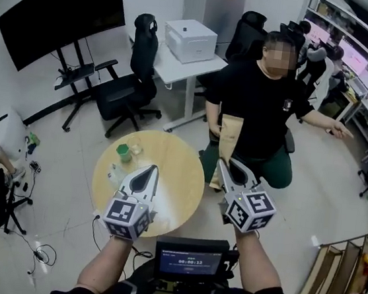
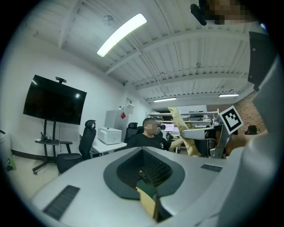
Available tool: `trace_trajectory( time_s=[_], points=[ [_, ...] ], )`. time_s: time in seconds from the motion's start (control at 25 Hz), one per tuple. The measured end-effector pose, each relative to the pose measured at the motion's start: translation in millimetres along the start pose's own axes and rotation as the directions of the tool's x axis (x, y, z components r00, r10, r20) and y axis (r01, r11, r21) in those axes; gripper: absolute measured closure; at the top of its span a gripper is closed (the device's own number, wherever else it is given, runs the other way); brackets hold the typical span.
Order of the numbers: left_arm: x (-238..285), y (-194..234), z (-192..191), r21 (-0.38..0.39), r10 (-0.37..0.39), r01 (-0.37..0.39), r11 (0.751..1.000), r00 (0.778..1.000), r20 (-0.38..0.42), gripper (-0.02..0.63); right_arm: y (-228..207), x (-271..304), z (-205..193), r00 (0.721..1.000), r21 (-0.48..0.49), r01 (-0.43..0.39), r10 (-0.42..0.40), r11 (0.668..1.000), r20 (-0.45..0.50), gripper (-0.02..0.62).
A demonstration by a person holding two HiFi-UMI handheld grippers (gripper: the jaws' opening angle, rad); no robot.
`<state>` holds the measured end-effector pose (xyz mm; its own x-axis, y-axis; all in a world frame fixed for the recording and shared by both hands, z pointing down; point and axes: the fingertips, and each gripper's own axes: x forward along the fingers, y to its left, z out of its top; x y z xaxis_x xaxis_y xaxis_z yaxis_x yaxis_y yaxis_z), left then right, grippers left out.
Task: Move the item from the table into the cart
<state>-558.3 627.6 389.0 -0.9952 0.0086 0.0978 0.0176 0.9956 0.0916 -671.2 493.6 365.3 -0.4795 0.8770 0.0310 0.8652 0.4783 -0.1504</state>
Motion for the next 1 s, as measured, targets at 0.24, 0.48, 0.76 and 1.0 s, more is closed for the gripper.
trace_trajectory(
  time_s=[0.24, 0.48, 0.76, 1.0],
  points=[
    [46, -148, -4, 0.021, -0.161, 0.161, 0.987, 0.987, 0.014, 0.601, -91, -131, 23, 0.988, -0.006, 0.135, -0.135, 0.991, 0.072, 0.557],
    [77, -251, -9, 0.071, -0.335, 0.334, 0.94, 0.942, 0.003, 0.601, -146, -236, 28, 0.935, 0.004, 0.337, -0.335, 0.942, 0.113, 0.557],
    [98, -358, -17, 0.079, -0.59, 0.59, 0.803, 0.807, -0.029, 0.601, -183, -349, 39, 0.798, 0.035, 0.578, -0.574, 0.815, 0.183, 0.557],
    [90, -454, -28, 0.1, -0.745, 0.745, 0.659, 0.665, -0.045, 0.601, -185, -461, 32, 0.65, 0.067, 0.737, -0.732, 0.673, 0.205, 0.557]
  ],
)
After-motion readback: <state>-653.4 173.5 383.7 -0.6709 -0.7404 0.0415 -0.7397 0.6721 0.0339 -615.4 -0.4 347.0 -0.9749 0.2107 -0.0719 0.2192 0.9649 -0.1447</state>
